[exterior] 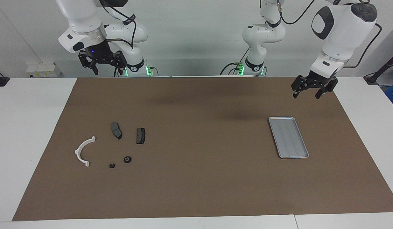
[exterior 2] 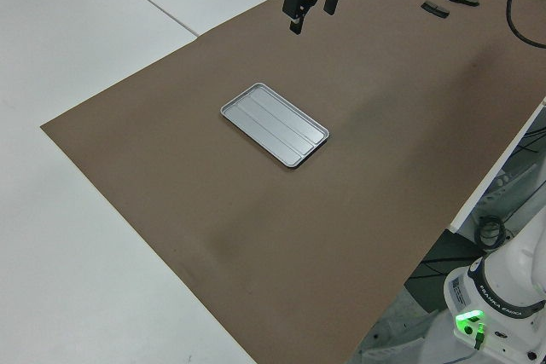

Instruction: Pick bearing gear from pile to tray

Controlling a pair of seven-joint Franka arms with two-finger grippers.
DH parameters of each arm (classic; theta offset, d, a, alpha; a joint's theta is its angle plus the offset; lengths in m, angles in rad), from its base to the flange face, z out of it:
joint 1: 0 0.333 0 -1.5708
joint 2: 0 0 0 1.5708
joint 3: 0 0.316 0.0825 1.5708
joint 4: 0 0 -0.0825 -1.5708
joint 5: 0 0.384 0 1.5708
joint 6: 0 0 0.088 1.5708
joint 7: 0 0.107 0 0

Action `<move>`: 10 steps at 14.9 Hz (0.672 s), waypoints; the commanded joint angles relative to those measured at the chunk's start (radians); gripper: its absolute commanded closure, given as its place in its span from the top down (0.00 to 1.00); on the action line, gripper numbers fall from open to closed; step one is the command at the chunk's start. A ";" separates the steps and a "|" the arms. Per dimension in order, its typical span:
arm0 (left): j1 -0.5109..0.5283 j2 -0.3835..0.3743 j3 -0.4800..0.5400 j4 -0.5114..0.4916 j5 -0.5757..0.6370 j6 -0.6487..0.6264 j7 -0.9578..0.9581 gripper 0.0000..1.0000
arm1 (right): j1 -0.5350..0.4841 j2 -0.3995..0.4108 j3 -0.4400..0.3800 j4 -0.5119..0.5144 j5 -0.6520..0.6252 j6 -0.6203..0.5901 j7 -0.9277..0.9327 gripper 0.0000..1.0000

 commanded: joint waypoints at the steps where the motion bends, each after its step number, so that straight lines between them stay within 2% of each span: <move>1: -0.014 0.003 0.011 0.000 0.010 0.015 0.007 1.00 | -0.016 -0.002 0.002 0.008 0.024 -0.013 -0.006 1.00; 10: -0.014 0.002 0.011 -0.013 0.012 0.045 0.009 1.00 | -0.007 -0.002 0.006 0.008 0.019 0.021 -0.017 1.00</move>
